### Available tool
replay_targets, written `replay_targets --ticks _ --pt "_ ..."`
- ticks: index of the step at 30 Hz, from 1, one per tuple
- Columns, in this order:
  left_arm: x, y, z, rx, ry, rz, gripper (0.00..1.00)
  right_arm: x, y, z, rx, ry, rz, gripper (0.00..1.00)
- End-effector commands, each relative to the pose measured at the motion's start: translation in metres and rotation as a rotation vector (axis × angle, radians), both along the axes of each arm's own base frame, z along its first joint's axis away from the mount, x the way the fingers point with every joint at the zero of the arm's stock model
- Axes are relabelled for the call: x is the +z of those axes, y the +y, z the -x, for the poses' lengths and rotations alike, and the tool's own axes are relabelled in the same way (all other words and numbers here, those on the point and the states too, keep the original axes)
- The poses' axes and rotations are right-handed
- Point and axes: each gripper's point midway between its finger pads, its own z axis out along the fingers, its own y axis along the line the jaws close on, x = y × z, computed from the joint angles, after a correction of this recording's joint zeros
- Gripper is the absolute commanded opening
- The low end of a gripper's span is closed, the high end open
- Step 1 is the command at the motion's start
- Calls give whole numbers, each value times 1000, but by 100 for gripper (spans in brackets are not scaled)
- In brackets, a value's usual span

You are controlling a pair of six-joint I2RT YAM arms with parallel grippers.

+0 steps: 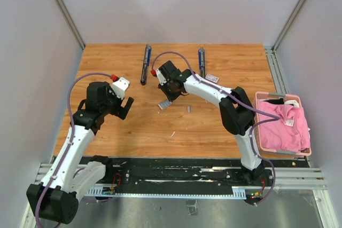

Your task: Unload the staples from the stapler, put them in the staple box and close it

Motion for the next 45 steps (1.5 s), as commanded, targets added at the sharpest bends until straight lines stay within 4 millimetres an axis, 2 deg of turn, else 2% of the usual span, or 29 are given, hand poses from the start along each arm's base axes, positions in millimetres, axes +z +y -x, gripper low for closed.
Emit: replay_targets --ticks 1,15,26,45 --pt "3 2 -4 2 -27 -5 98 1 10 1 -42 -4 6 13" --pt "4 1 -3 -1 -31 -4 98 -13 20 -4 -80 10 17 12" --pt "4 1 -3 -3 -32 -2 98 -26 22 -1 -77 30 32 12" --pt "4 1 -2 -4 -32 -3 98 -29 23 -8 -88 13 46 12"
